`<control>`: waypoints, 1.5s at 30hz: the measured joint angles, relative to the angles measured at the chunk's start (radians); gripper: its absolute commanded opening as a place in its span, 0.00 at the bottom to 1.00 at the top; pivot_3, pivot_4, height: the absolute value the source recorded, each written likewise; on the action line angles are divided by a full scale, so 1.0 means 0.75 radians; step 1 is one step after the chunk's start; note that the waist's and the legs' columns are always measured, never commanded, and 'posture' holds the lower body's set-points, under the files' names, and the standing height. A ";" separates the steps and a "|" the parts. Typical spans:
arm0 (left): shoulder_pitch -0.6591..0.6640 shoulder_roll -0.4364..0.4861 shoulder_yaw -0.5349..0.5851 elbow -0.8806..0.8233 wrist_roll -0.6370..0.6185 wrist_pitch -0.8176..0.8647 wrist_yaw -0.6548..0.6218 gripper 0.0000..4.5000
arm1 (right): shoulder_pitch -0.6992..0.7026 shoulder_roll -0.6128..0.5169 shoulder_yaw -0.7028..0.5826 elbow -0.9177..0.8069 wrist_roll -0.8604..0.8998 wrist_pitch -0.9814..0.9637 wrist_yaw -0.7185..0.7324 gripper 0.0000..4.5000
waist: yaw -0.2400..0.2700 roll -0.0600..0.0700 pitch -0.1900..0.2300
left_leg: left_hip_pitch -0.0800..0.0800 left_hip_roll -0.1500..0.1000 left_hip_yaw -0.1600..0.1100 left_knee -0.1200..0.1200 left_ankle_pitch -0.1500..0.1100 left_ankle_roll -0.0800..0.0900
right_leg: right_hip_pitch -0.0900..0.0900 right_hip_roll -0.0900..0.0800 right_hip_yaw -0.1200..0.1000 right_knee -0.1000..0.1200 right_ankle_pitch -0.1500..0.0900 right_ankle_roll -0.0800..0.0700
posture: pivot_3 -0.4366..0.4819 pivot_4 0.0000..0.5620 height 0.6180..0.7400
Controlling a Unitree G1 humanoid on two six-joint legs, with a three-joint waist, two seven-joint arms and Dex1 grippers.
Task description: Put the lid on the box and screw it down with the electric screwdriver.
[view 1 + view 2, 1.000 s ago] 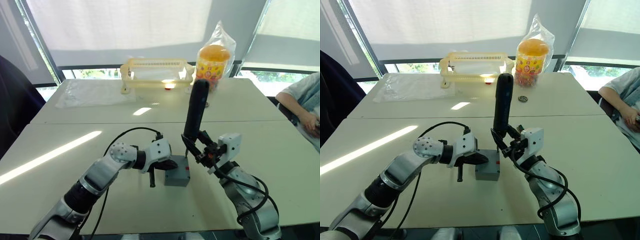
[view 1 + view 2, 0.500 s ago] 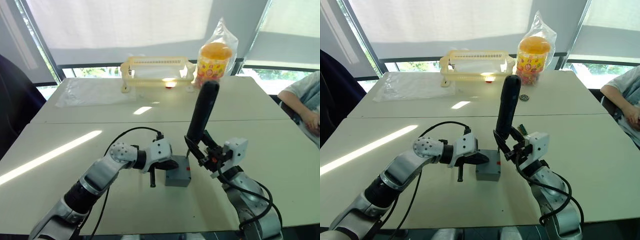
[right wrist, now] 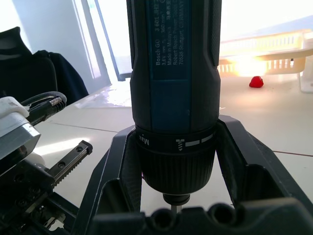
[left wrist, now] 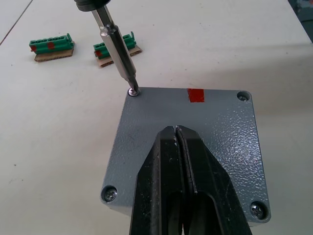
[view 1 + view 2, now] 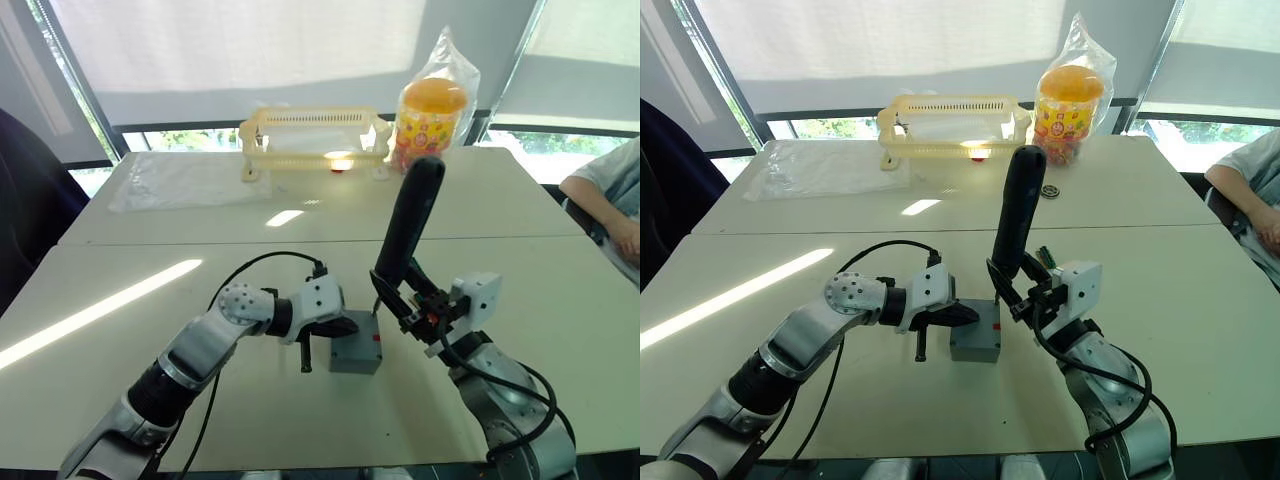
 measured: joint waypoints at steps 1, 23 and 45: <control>0.000 0.000 0.000 0.000 0.000 -0.001 0.000 0.00 | -0.010 0.001 -0.002 0.000 0.007 0.007 -0.004 0.39 | 0.000 0.000 0.001 | 0.000 0.000 0.000 0.000 0.000 0.000 | 0.000 0.000 0.000 0.000 0.000 0.000 | 0.48 0.27 1.00; 0.000 0.001 0.000 0.001 0.007 -0.003 0.002 0.00 | -0.029 -0.006 -0.005 -0.078 0.038 0.100 -0.032 0.39 | -0.001 0.001 0.002 | 0.000 0.001 0.000 0.005 0.000 0.000 | 0.000 0.005 0.000 0.007 0.000 0.000 | 0.48 0.27 1.00; 0.002 0.002 0.001 -0.002 0.011 -0.001 0.005 0.00 | -0.023 0.010 0.006 0.027 -0.036 0.004 0.010 0.39 | -0.001 0.001 0.002 | 0.001 0.001 0.000 0.006 0.000 0.000 | 0.000 0.006 0.000 0.012 0.000 0.001 | 0.48 0.27 1.00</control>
